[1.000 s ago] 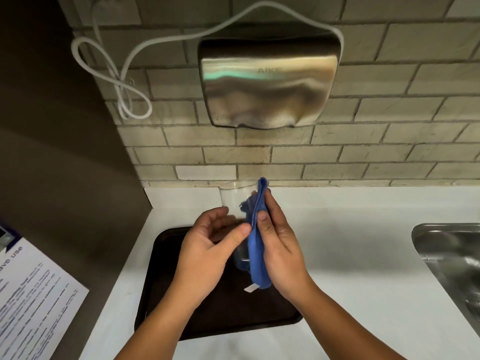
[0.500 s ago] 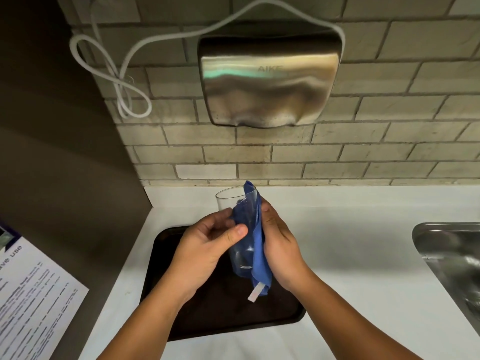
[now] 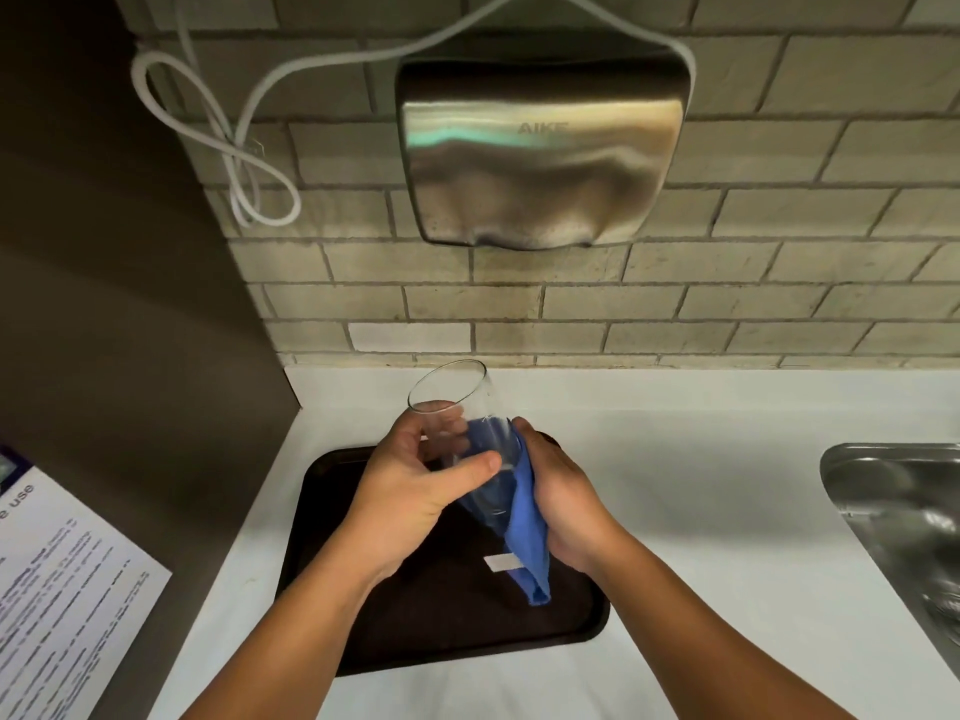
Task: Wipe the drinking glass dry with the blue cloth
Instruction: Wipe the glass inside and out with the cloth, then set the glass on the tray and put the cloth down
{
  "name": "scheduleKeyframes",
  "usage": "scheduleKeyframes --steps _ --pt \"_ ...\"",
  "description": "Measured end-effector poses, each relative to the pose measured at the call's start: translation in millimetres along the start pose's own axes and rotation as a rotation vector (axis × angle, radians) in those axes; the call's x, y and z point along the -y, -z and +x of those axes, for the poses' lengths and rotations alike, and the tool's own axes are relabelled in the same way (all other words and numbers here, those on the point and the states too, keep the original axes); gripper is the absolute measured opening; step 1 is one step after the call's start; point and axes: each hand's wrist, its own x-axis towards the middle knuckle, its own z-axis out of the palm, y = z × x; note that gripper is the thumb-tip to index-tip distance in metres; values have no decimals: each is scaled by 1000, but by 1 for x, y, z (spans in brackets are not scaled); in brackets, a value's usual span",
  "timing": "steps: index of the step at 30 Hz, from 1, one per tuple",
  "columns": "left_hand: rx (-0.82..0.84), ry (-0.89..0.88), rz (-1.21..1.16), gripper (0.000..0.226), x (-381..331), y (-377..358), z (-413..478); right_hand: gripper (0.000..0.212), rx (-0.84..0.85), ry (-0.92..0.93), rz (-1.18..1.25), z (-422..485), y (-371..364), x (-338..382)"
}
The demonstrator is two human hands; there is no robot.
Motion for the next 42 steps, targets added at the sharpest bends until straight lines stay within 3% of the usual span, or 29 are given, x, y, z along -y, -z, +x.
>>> scheduleKeyframes --steps 3,5,8,11,13,17,21,25,30,34,35,38,42 --pt "-7 -75 24 69 5 -4 -3 45 -19 -15 119 0 -19 -12" --pt "-25 -121 51 68 11 -6 -3 34 -50 -37 197 -1 -27 -16" --pt "-44 -145 86 66 22 -6 1 36 3 -94 314 2 -14 -17" --pt "-60 -139 161 62 34 1 8 23 -97 -142 255 2 -5 -23" --pt "-104 -132 188 59 44 11 15 28 -125 -195 272 1 1 -34" --pt "-181 -105 205 55 69 34 27 33 -141 -312 535 -9 20 -45" --pt "-212 -60 288 61 103 47 32 45 -51 -319 745 -18 30 -43" --pt "-183 -16 338 69 134 53 31 37 63 -274 931 -23 29 -35" --pt "-181 10 358 72 152 53 29 35 182 -172 821 -30 32 -33" --pt "-190 41 352 74 164 54 28 75 134 -166 729 -33 38 -36" --pt "-197 41 349 74 166 54 28 73 133 -153 725 -34 36 -34" --pt "-194 73 352 77 162 51 27 31 132 -141 689 -38 28 -25" --pt "-243 101 425 91 146 42 8 24 160 -116 672 -42 23 -18"
